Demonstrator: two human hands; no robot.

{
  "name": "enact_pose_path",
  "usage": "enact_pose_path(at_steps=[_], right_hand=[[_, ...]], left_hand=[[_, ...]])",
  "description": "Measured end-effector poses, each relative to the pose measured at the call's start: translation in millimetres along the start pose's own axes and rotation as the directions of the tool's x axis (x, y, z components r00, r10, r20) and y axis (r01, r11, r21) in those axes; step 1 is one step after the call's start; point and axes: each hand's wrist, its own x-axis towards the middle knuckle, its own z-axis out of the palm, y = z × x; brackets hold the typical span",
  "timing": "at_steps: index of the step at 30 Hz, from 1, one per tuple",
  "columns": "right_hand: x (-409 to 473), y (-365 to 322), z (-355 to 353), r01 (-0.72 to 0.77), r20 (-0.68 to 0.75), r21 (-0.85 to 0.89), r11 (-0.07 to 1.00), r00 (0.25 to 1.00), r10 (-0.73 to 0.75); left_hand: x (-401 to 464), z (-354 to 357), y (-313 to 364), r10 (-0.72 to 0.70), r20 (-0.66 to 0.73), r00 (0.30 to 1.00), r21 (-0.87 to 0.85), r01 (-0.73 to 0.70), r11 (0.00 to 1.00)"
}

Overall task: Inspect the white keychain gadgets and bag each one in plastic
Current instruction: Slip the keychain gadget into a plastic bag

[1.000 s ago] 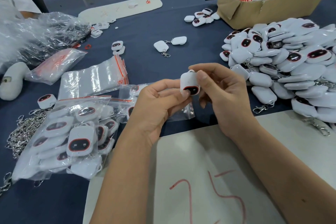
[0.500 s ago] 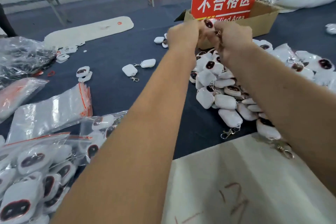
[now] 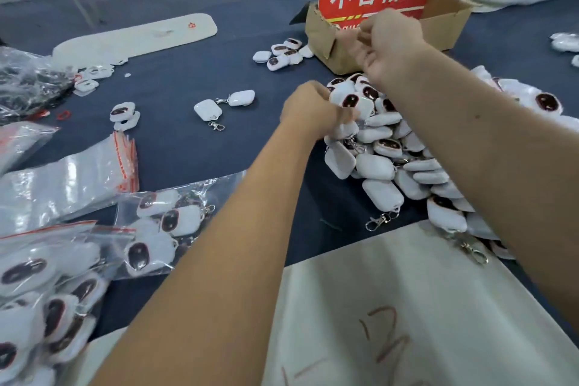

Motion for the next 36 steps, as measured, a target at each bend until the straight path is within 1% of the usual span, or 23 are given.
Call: enact_pose_path(at_steps=[1,3,4,6,8,9,11,12,14,16,19,20,21,22,23,24,25,26,27,29,31,34,36], right_hand=[[-11,5,-2,-0.014,-0.006,0.007,1.000,1.000,0.014],[-44,12,-5,0.026,-0.048,-0.045,0.999,0.998,-0.028],[-59,15,-6,0.082,-0.068,-0.130,0.988,0.994,-0.091],[-90,24,-12,0.201,-0.020,-0.321,0.926,0.976,-0.219],[-121,37,-16,0.269,0.042,-0.444,0.855,0.959,-0.280],[-133,44,-18,0.320,0.079,-0.517,0.794,0.941,-0.328],[-154,60,-21,0.443,0.238,-0.649,0.619,0.890,-0.389],[-164,68,-21,0.497,0.342,-0.665,0.558,0.866,-0.365],[-182,84,-21,0.557,0.503,-0.633,0.538,0.824,-0.261],[-196,99,-20,0.633,0.620,-0.574,0.518,0.750,-0.230],[-208,118,-16,0.774,0.718,-0.532,0.344,0.627,-0.301],[-210,124,-16,0.781,0.711,-0.535,0.324,0.622,-0.328],[-211,128,-17,0.759,0.676,-0.551,0.348,0.650,-0.348],[-210,133,-17,0.701,0.614,-0.580,0.415,0.711,-0.342],[-208,135,-19,0.610,0.542,-0.589,0.530,0.784,-0.302],[-206,134,-20,0.500,0.487,-0.558,0.662,0.844,-0.227],[-205,133,-20,0.383,0.459,-0.497,0.779,0.878,-0.139],[-204,130,-21,0.293,0.453,-0.441,0.848,0.889,-0.071],[-203,128,-23,0.245,0.465,-0.420,0.874,0.885,-0.025],[-200,126,-24,0.234,0.505,-0.437,0.869,0.863,0.022],[-200,128,-23,0.248,0.531,-0.469,0.848,0.846,0.046],[-200,128,-24,0.286,0.551,-0.498,0.818,0.833,0.044],[-200,127,-25,0.263,0.558,-0.475,0.840,0.828,0.056]], left_hand=[[-7,3,-5,0.012,-0.033,0.999,0.060,-0.010,0.998],[-16,2,-12,0.017,-0.094,0.995,0.084,-0.010,0.996],[-22,-1,-15,-0.010,-0.116,0.993,0.091,0.020,0.996],[-40,-11,-24,-0.063,-0.155,0.986,0.078,0.075,0.994],[-60,-22,-38,-0.068,-0.214,0.974,-0.011,0.067,0.998],[-71,-28,-44,-0.061,-0.250,0.966,-0.088,0.040,0.995],[-94,-40,-56,-0.084,-0.308,0.948,-0.299,-0.012,0.954],[-105,-46,-62,-0.117,-0.325,0.939,-0.419,-0.032,0.907],[-125,-56,-74,-0.182,-0.343,0.922,-0.574,-0.053,0.817],[-142,-63,-88,-0.208,-0.414,0.886,-0.558,-0.067,0.827],[-158,-70,-105,-0.221,-0.480,0.849,-0.494,-0.053,0.868],[-161,-73,-108,-0.245,-0.456,0.856,-0.530,-0.040,0.847],[-162,-74,-109,-0.268,-0.399,0.877,-0.599,-0.028,0.800],[-163,-75,-110,-0.275,-0.340,0.899,-0.672,-0.028,0.740],[-164,-76,-111,-0.255,-0.301,0.919,-0.714,-0.040,0.699],[-165,-75,-112,-0.220,-0.281,0.934,-0.721,-0.054,0.691],[-165,-74,-115,-0.177,-0.269,0.947,-0.704,-0.068,0.707],[-166,-72,-116,-0.132,-0.260,0.956,-0.674,-0.082,0.735],[-167,-70,-118,-0.094,-0.253,0.963,-0.645,-0.096,0.758],[-167,-69,-122,-0.071,-0.252,0.965,-0.641,-0.111,0.759],[-167,-71,-122,-0.094,-0.262,0.961,-0.678,-0.113,0.726],[-167,-75,-124,-0.115,-0.254,0.960,-0.691,-0.097,0.717],[-168,-76,-125,-0.128,-0.235,0.963,-0.694,-0.074,0.717]])
